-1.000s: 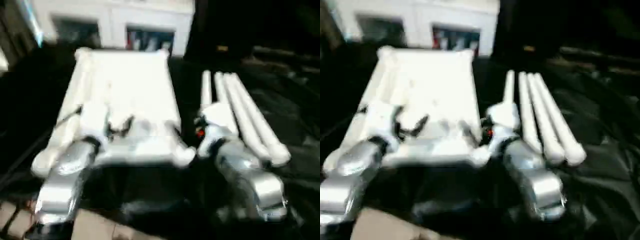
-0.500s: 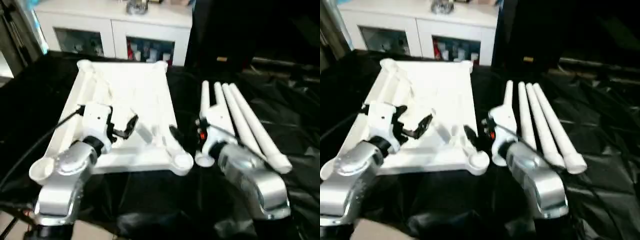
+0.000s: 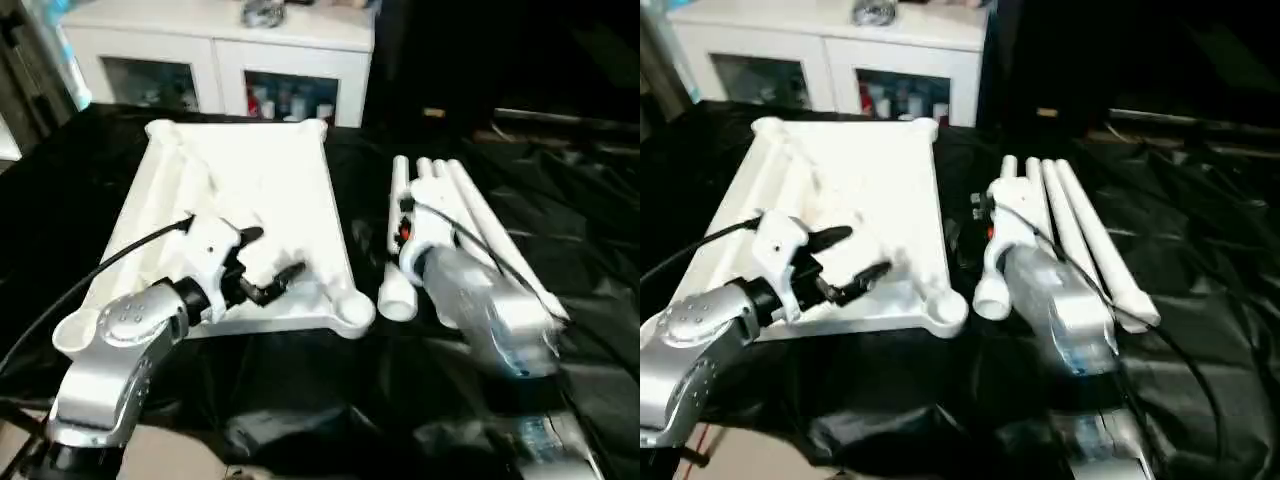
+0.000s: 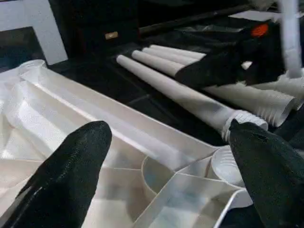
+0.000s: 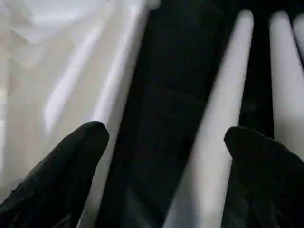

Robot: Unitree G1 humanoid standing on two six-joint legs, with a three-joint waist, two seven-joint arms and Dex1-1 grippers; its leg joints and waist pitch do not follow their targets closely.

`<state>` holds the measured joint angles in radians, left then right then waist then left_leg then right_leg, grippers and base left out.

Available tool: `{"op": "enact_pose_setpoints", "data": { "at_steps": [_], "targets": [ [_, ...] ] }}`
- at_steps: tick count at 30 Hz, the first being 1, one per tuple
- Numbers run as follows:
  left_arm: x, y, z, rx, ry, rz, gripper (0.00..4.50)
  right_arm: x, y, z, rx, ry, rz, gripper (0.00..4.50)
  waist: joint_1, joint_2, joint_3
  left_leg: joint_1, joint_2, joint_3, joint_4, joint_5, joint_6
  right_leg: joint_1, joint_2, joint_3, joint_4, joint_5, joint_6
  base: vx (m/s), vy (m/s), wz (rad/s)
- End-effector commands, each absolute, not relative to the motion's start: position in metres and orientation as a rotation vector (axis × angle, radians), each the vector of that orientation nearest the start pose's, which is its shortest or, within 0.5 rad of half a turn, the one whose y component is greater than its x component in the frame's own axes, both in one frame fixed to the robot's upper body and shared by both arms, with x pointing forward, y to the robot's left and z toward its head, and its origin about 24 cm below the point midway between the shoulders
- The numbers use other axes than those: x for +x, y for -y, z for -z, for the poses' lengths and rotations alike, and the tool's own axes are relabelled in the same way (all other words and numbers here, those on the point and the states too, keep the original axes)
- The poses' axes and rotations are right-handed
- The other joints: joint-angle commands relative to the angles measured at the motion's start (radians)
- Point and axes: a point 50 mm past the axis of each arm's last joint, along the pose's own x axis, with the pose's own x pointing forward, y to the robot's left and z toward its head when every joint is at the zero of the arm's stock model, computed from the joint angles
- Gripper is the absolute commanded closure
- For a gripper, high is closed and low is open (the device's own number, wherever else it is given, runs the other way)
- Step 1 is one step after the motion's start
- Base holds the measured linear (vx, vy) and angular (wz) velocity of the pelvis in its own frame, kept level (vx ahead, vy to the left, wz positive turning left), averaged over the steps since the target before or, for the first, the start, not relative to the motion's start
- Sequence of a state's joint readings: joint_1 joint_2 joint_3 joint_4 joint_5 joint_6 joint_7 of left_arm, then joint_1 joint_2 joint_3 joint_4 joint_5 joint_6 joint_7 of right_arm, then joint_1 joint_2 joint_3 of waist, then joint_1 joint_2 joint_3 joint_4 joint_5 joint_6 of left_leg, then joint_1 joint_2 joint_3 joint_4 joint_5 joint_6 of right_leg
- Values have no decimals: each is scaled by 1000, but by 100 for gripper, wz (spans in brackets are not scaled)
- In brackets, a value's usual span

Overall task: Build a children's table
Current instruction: Pick table leg

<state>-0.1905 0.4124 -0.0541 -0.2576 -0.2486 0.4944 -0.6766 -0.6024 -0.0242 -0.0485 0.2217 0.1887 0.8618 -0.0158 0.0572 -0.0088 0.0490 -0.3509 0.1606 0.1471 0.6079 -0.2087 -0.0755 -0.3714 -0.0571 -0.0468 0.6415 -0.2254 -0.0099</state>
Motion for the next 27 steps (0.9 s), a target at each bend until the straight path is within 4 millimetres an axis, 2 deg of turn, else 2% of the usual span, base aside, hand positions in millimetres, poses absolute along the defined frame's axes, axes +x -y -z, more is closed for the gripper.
{"op": "enact_pose_setpoints", "data": {
  "at_steps": [1, 4, 5, 6, 8, 9, 10, 16, 17, 18, 20, 22, 24, 25, 27],
  "targets": [
    [262, -151, -107, 161, -154, 859, 1, 348, 112, -81, 73, -584, -120, 1, 1, 11, -54, 0, 47, -13, -82, -155, -66, 33, -78, 56, -78, -151, -148, 0, 0, 0],
    [260, -149, -106, 149, -165, 880, 1, 356, 109, -74, 16, -674, -94, 1, 0, 10, -63, -6, 44, -8, -76, -82, -59, 37, -70, 54, -62, 2, -173, 0, 0, 0],
    [260, -149, -106, 142, -167, 881, 1, 356, 108, -72, 5, -690, -96, 1, 0, 11, -62, -9, 43, -8, -75, -74, -56, 37, -70, 53, -62, 19, -178, 0, 0, 0],
    [259, -148, -106, 134, -169, 884, 1, 357, 107, -70, 10, -699, -96, 1, 0, 6, -60, -10, 43, -5, -75, -75, -51, 37, -71, 53, -63, 28, -185, 0, 0, 0],
    [258, -147, -106, 129, -171, 900, 1, 358, 104, -66, 25, -726, -102, 1, 3, 10, -59, -9, 46, -4, -74, -77, -45, 36, -71, 53, -62, 32, -183, 0, 0, 0],
    [256, -146, -106, 129, -172, 909, 1, 358, 101, -63, 34, -744, -111, 1, 3, -1, -62, -8, 47, -4, -75, -70, -39, 39, -73, 52, -60, 37, -188, 0, 0, 0],
    [256, -145, -107, 130, -172, 914, 1, 358, 100, -61, 38, -755, -118, 1, 5, 5, -61, -9, 49, -4, -75, -68, -37, 37, -74, 52, -60, 34, -193, 0, 0, 0],
    [252, -145, -109, 163, -178, 946, 1, 358, 92, -53, 99, -846, -158, 1, 3, 5, -56, -6, 51, -2, -78, -115, -44, 32, -74, 52, -65, -37, -183, 0, 0, 0],
    [251, -144, -109, 171, -181, 957, 1, 358, 92, -52, 108, -859, -157, 1, 0, -20, -55, -7, 52, 2, -80, -117, -39, 33, -72, 52, -69, -52, -179, 0, 0, 0],
    [250, -144, -110, 176, -184, 962, 0, 358, 92, -52, 108, -861, -155, 18, 8, -4, -55, -6, 53, 0, -81, -119, -42, 32, -77, 51, -67, -86, -171, 0, 0, 0],
    [249, -143, -111, 189, -188, 973, 0, 357, 93, -51, 127, -874, -147, 28, 6, -2, -55, -3, 57, 2, -81, -109, -53, 27, -73, 50, -64, -55, -168, 0, 0, 0],
    [249, -143, -112, 198, -189, 980, 0, 357, 93, -51, 127, -883, -142, 36, 4, -8, -56, -3, 56, 2, -82, -109, -60, 28, -72, 49, -63, -37, -168, 0, 0, 0],
    [248, -141, -115, 200, -186, 991, 0, 357, 94, -50, 128, -894, -131, 67, 5, -10, -56, -3, 54, 5, -81, -109, -64, 29, -72, 50, -62, -28, -164, 0, 0, 0],
    [247, -141, -116, 201, -186, 1000, 18, 357, 95, -49, 129, -898, -129, 75, 5, -8, -56, -3, 54, 5, -81, -110, -66, 29, -73, 51, -62, -29, -164, 0, 0, 0],
    [246, -139, -117, 198, -193, 1019, 29, 358, 97, -47, 127, -906, -122, 78, 5, -9, -56, -2, 55, 5, -81, -122, -70, 28, -73, 50, -63, -47, -164, 0, 0, 0]
  ]
}}
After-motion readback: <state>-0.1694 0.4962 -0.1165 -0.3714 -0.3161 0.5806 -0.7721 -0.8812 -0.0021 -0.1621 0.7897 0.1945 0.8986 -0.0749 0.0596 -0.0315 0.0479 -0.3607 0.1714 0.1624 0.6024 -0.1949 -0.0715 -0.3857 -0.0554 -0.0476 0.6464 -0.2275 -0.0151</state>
